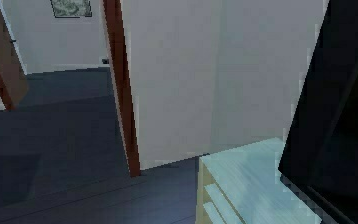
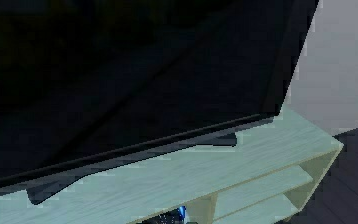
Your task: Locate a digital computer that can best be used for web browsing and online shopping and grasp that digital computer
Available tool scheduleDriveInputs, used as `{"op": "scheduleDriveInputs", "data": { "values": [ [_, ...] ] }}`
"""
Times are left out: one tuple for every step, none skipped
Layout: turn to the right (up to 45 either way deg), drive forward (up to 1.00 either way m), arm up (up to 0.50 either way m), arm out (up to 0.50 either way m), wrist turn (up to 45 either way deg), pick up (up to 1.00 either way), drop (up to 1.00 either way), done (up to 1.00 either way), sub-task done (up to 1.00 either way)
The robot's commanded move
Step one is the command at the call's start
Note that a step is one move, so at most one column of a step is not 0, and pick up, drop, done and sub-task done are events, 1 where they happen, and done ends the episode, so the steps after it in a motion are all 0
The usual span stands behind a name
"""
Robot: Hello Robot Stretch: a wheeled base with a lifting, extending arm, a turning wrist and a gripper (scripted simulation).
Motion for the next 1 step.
{"op": "scheduleDriveInputs", "data": {
  "values": [
    [0.0,0.0,-0.3,0.0,0.0,0.0,0.0,0.0,0.0]
  ]
}}
